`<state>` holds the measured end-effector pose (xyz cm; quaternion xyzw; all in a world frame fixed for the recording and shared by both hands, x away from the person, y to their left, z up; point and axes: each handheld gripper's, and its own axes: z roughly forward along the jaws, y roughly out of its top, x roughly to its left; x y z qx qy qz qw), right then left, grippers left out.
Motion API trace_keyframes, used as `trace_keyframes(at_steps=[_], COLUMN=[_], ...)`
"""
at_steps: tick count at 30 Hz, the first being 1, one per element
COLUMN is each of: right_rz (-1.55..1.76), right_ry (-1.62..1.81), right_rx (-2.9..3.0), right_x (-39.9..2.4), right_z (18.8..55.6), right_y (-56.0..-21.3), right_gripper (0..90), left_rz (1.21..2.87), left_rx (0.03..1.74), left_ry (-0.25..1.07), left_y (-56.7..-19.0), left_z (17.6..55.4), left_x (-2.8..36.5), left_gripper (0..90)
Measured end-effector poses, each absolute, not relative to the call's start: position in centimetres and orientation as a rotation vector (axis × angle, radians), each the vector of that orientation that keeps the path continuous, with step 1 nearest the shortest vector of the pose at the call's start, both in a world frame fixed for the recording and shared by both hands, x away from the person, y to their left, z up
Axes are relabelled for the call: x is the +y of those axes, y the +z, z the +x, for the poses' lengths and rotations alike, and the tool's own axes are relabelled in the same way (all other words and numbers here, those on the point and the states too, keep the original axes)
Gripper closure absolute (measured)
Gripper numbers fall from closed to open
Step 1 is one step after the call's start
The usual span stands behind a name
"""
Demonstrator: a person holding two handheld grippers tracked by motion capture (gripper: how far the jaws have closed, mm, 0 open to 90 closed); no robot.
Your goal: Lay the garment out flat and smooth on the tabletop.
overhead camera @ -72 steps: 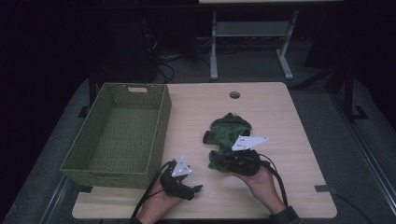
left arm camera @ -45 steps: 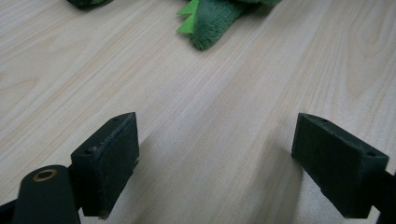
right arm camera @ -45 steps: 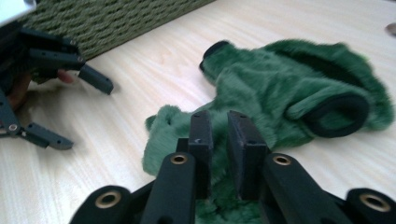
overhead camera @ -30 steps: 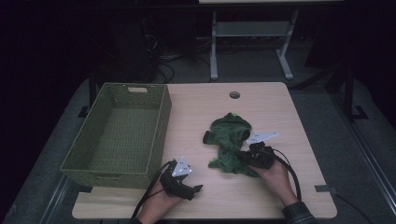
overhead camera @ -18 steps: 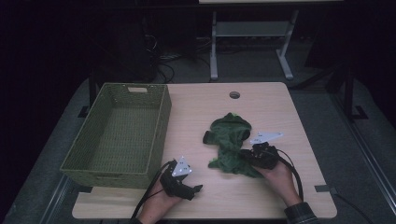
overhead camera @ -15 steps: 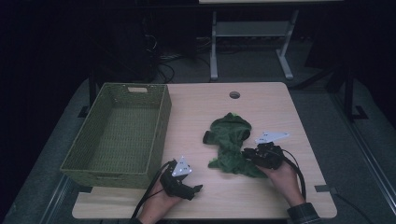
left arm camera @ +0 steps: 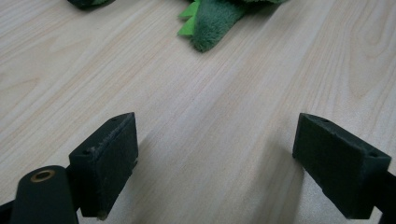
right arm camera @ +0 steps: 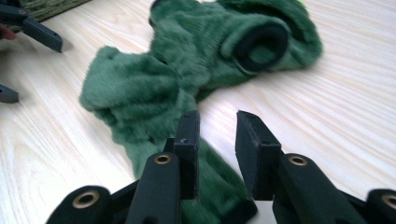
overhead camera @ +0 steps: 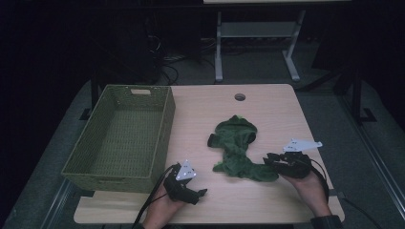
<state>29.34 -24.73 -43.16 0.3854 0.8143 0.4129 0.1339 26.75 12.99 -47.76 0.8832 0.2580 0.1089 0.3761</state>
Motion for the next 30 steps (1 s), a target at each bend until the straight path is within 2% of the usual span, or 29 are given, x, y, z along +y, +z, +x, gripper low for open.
trace_keyframes(at_steps=[9, 12, 15, 27, 30], right_rz=[1.182, 1.191, 1.211, 1.202, 1.202], right_ry=[1.181, 1.154, 1.152, 1.152, 1.15], right_rx=[2.362, 2.374, 2.398, 2.496, 2.53], right_x=[-27.3, -27.9, -28.5, -28.8, -28.4], right_z=[28.0, 27.5, 27.0, 25.5, 25.7], right_y=[-43.1, -43.4, -43.8, -45.9, -46.3], right_gripper=[65.6, 59.5, 57.3, 56.2, 59.3], left_rz=[2.259, 2.259, 2.259, 2.26, 2.261], left_rx=[0.661, 0.661, 0.66, 0.66, 0.659], left_ry=[0.278, 0.278, 0.278, 0.278, 0.278], left_y=[-47.8, -47.8, -47.8, -47.8, -47.8], left_z=[26.8, 26.8, 26.8, 26.8, 26.8], left_x=[13.0, 13.0, 13.0, 13.0, 13.0], left_gripper=[13.5, 13.5, 13.5, 13.4, 13.3])
